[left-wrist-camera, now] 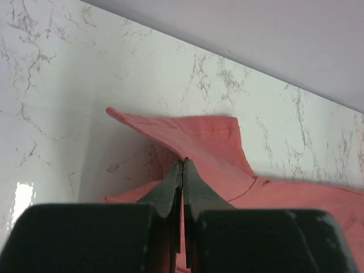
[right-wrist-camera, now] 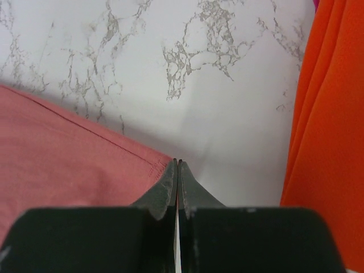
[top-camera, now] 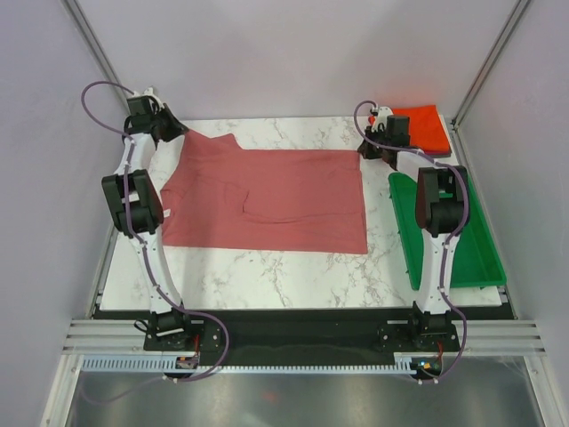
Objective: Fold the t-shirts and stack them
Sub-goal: Fold the tshirt
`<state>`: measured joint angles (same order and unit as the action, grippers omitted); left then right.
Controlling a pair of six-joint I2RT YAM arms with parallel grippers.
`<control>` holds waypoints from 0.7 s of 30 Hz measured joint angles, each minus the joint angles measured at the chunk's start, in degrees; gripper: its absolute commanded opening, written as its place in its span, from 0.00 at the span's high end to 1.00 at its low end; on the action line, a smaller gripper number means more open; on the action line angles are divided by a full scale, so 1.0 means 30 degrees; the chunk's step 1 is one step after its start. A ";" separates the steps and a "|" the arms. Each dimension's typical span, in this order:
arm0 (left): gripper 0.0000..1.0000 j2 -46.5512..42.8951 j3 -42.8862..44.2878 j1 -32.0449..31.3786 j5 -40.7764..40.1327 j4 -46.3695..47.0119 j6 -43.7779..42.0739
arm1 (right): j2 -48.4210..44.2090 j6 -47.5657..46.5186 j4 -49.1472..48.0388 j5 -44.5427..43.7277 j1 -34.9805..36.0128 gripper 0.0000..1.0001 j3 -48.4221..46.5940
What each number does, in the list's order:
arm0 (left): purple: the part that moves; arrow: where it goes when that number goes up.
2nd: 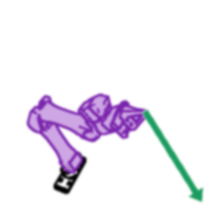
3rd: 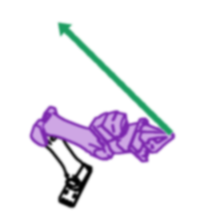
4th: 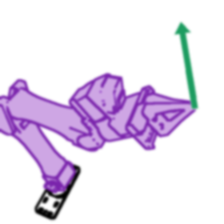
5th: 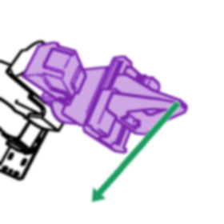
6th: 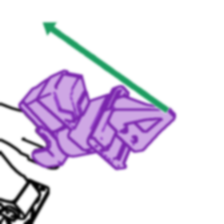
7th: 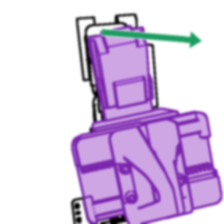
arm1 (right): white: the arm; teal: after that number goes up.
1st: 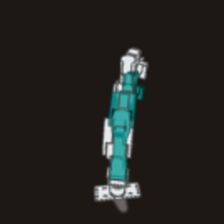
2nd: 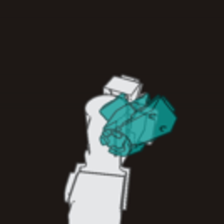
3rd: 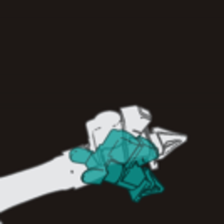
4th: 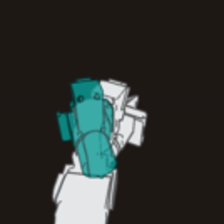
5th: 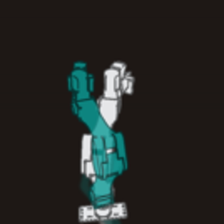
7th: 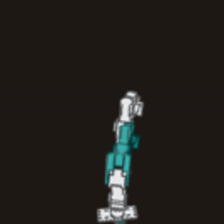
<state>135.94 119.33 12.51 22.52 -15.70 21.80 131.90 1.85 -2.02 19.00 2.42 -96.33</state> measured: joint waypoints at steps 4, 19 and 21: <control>0.98 -0.0852 -0.1122 0.0015 -0.0073 -0.0029 -0.0313 | -0.1129 0.0131 -0.1078 0.0022 0.0015 1.00 0.1246; 0.98 -0.4758 -0.5391 0.0423 -0.1596 -0.0022 -0.0736 | -0.4306 -0.0044 -0.3104 -0.0138 0.0605 1.00 0.5370; 0.98 -0.5450 -0.6076 0.0430 -0.2018 0.0007 -0.1180 | -0.4466 -0.0051 -0.3381 -0.0219 0.0583 1.00 0.5727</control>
<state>119.59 101.10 13.80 16.47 -15.68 18.26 118.50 1.69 -12.16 18.35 4.16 -79.15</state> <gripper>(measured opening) 0.029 0.007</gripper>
